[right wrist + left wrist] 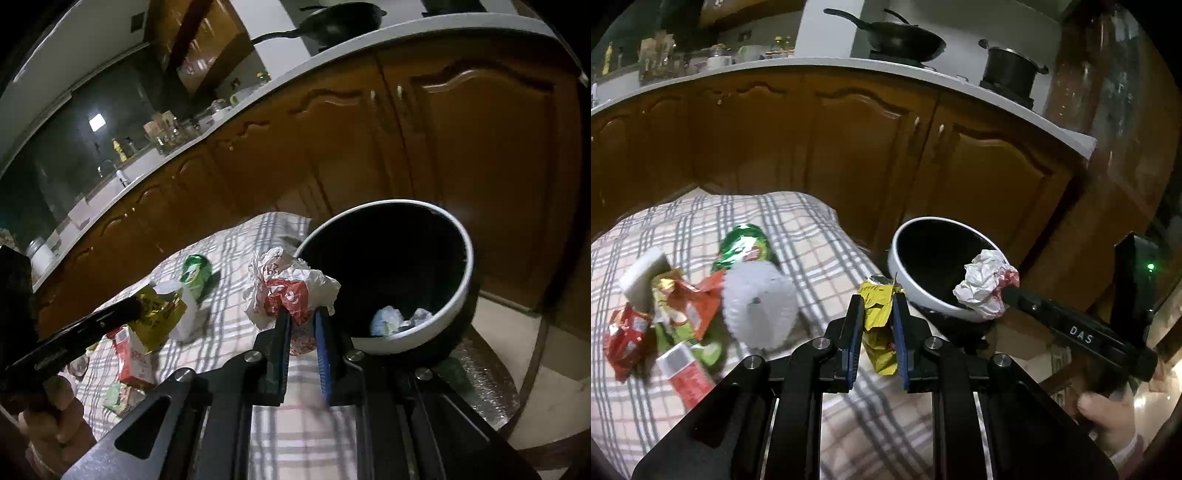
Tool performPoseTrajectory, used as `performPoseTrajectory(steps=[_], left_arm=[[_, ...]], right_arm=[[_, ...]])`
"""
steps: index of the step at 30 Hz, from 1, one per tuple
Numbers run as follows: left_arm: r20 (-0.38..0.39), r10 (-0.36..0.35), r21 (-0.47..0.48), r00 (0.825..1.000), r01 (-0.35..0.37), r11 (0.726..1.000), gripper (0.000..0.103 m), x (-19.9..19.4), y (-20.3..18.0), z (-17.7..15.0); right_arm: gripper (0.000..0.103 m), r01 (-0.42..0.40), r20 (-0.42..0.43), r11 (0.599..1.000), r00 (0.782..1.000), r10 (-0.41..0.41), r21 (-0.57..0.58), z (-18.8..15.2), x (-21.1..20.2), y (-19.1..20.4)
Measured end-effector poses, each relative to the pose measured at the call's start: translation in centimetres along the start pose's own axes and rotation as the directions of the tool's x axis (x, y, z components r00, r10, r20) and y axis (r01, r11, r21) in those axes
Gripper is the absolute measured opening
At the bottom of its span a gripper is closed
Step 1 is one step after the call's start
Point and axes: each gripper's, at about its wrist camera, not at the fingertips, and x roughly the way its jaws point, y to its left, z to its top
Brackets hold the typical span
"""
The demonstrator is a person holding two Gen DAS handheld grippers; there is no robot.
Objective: Collect trash
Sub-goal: 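Move both items over the black bin and release them inside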
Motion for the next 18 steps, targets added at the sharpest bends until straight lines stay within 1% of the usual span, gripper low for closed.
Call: performPoseTrajectory(steps=[9, 11, 18], left_arm=[[-0.016, -0.04, 0.022, 0.999, 0.04, 0.999, 0.014, 2.7, -2.5, 1.5], [-0.024, -0.062, 0.014, 0.998, 0.062, 0.998, 0.014, 3.6, -3.1, 2.1], [-0.042, -0.076, 0.021, 0.996, 0.077, 0.997, 0.014, 6.5, -4.8, 3.4]], right_arm=[[0.013, 0.062, 0.021, 0.998, 0.998, -0.063, 0.022, 1.3, -0.2, -2.8], [0.013, 0.076, 0.022, 0.997, 0.997, -0.077, 0.022, 1.6, -0.1, -3.2], [0.013, 0.11, 0.009, 0.994, 0.994, -0.111, 0.011, 2.8, 1.0, -4.4]])
